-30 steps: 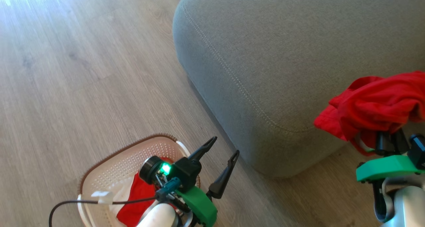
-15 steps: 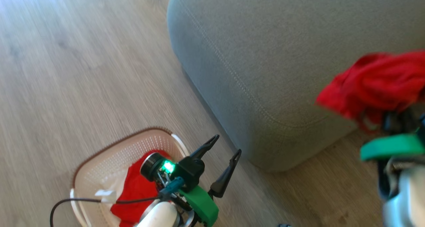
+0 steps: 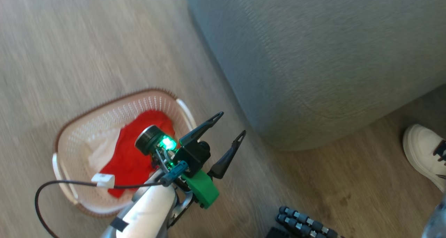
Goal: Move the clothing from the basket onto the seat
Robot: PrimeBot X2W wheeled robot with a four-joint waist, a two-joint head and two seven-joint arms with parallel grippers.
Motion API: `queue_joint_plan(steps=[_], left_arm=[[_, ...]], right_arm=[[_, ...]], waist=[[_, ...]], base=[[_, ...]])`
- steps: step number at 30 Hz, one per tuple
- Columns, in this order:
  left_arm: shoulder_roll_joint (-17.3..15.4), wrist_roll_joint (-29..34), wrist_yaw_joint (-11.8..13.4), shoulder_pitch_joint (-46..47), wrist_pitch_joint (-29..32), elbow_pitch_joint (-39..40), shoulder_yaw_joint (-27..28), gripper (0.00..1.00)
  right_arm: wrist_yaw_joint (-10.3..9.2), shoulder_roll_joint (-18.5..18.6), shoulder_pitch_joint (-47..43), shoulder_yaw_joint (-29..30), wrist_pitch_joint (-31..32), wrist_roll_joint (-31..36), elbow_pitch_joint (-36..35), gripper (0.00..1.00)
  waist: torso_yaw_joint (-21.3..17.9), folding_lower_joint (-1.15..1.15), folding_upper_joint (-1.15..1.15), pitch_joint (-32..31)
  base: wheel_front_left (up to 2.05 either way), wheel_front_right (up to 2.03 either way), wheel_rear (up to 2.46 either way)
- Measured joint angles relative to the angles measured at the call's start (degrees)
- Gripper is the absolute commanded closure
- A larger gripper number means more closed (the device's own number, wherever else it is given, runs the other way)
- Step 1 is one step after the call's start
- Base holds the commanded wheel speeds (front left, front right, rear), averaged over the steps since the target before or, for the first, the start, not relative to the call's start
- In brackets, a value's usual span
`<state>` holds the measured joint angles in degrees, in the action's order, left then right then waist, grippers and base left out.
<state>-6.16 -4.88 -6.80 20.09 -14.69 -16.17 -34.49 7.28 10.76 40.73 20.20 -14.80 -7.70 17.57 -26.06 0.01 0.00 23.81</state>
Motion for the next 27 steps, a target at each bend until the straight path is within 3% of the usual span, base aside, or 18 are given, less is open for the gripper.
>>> queue_joint_plan(steps=[3,10,17,27], left_arm=[[-0.2,0.0,-0.1,0.3,0.0,0.4,-0.5,0.00],[-1.5,0.4,-0.2,2.7,0.0,0.7,-1.0,0.00],[-1.4,0.4,-0.3,3.5,0.0,0.5,-2.4,0.00],[-1.1,0.4,-0.6,5.0,0.0,0.4,-2.3,0.00]], right_arm=[[0.01,2.6,3.6,-0.3,0.0,-0.8,4.6,1.00],[0.01,9.4,17.2,0.5,0.0,-8.2,23.5,1.00],[0.07,15.0,23.8,-1.9,0.7,-7.1,41.1,1.00],[0.07,16.5,29.4,-3.0,0.9,-0.1,53.9,1.00]], waist=[[0.9,0.00,0.00,1.9],[4.7,0.00,0.00,7.1],[9.4,-0.01,0.00,9.9],[13.7,-0.01,0.00,12.7]], base=[[0.00,0.00,0.00],[0.00,0.00,0.00],[0.00,0.00,0.00],[0.00,0.00,0.00]])
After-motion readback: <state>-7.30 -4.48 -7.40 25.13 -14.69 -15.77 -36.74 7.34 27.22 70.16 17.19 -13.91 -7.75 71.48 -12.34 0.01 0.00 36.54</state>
